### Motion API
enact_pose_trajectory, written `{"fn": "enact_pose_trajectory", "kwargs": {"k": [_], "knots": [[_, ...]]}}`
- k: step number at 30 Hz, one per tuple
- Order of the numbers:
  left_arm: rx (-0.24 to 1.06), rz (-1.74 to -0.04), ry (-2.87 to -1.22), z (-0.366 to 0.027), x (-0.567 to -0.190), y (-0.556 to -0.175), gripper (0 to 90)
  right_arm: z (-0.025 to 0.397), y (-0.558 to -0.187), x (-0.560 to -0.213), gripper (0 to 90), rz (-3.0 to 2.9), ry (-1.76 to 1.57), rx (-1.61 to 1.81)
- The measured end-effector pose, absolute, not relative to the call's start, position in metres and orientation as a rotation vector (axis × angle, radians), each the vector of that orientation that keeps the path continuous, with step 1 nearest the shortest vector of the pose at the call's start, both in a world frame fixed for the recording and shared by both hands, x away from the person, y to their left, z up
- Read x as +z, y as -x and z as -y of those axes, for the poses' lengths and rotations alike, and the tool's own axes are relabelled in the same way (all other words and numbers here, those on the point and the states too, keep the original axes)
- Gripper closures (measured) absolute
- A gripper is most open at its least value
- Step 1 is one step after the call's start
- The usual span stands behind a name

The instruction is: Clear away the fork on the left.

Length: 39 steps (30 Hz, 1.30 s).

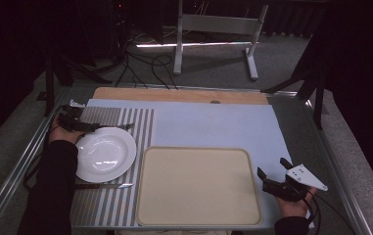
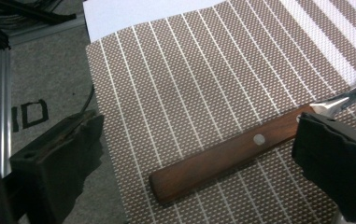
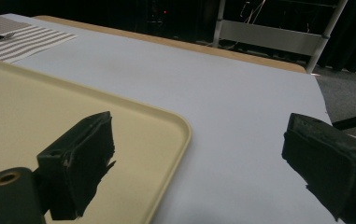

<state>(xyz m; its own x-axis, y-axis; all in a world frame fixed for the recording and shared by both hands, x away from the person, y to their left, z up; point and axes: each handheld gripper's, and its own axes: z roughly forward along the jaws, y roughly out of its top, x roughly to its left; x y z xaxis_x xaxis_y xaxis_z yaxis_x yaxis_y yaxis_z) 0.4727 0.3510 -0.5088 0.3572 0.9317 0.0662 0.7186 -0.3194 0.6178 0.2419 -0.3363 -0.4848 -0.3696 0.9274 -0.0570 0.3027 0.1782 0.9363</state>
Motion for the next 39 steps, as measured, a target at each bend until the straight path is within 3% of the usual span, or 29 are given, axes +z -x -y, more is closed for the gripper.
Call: {"fn": "enact_pose_trajectory", "kwargs": {"k": [5, 12, 16, 28, 31, 39], "knots": [[0.594, -1.403, -2.17, -0.3496, -0.5119, -0.4723, 11.7, 0.3361, -0.2421, -0.4853, 8.9, -1.793, -1.165, 1.192], [0.503, -1.36, -2.217, -0.349, -0.5113, -0.4766, 21.6, 0.3363, -0.242, -0.4857, 8.9, -1.796, -1.167, 1.195], [0.408, -1.331, -2.225, -0.3491, -0.5116, -0.479, 35.5, 0.3368, -0.2416, -0.486, 8.9, -1.794, -1.172, 1.195], [0.331, -1.306, -2.266, -0.3508, -0.5095, -0.482, 43.4, 0.3387, -0.2399, -0.4862, 9.0, -1.792, -1.178, 1.191], [0.332, -1.282, -2.31, -0.3511, -0.5071, -0.4802, 55.0, 0.3393, -0.239, -0.4859, 9.0, -1.786, -1.181, 1.191], [0.326, -1.281, -2.345, -0.3466, -0.5043, -0.4787, 74.5, 0.3387, -0.2393, -0.4861, 9.0, -1.791, -1.178, 1.19]]}}
